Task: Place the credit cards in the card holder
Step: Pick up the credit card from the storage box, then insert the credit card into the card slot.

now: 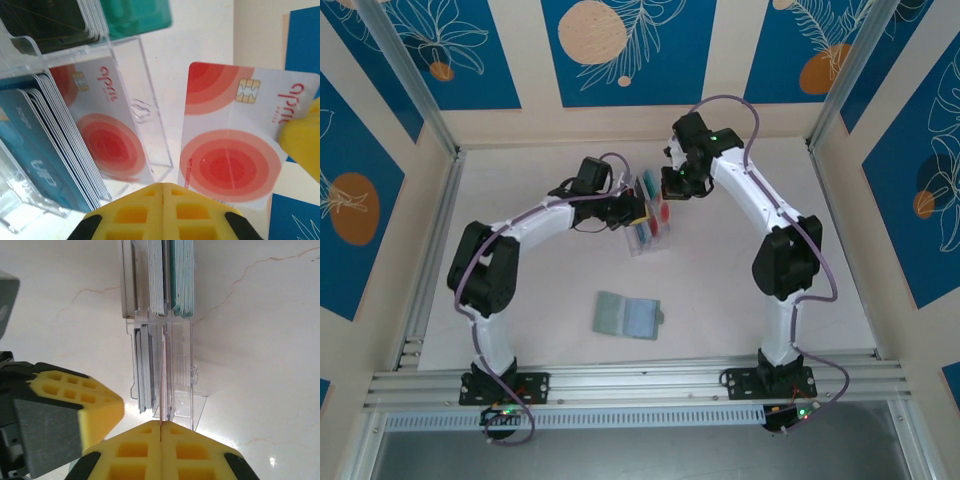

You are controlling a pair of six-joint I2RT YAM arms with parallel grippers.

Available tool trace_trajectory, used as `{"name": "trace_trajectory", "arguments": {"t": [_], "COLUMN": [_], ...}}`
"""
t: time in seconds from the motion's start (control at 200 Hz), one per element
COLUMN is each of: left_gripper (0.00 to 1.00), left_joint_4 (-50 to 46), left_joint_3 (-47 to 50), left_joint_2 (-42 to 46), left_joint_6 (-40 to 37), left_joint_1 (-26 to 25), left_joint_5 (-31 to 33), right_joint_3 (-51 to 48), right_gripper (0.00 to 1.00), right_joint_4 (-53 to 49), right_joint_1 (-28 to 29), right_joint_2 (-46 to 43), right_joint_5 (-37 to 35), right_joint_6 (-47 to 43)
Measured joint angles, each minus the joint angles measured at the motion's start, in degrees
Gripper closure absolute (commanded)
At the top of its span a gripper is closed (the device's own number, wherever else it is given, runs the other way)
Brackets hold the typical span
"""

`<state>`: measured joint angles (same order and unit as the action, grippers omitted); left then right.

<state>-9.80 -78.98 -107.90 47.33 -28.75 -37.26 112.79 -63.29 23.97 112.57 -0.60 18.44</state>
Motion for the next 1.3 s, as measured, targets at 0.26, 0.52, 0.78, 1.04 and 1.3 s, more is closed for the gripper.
{"name": "trace_trajectory", "arguments": {"t": [0.26,0.52,0.78,1.04,1.3], "left_gripper": [0.88,0.87,0.84,0.84,0.85], "left_joint_4": [-3.69,-9.42,-12.57,-12.63,-11.32], "left_joint_3": [8.41,21.84,30.45,32.50,36.96], "left_joint_2": [10.10,20.33,21.59,20.48,17.94], "left_joint_6": [-4.04,-8.96,-11.87,-13.92,-14.47], "left_joint_1": [0.13,0.13,-0.79,-3.72,-4.02], "left_joint_5": [1.92,5.22,6.38,9.53,11.41], "right_joint_3": [-4.61,-22.29,-43.43,-57.90,-63.43], "right_gripper": [1.00,1.00,1.00,1.00,1.00], "right_joint_4": [2.49,8.90,20.31,34.23,42.21], "right_joint_1": [0.50,4.13,10.45,12.63,13.11], "right_joint_2": [-6.80,-18.86,-26.14,-26.58,-24.90], "right_joint_5": [-0.79,6.01,16.48,23.78,27.47], "right_joint_6": [0.48,2.67,7.45,12.74,16.13]}}
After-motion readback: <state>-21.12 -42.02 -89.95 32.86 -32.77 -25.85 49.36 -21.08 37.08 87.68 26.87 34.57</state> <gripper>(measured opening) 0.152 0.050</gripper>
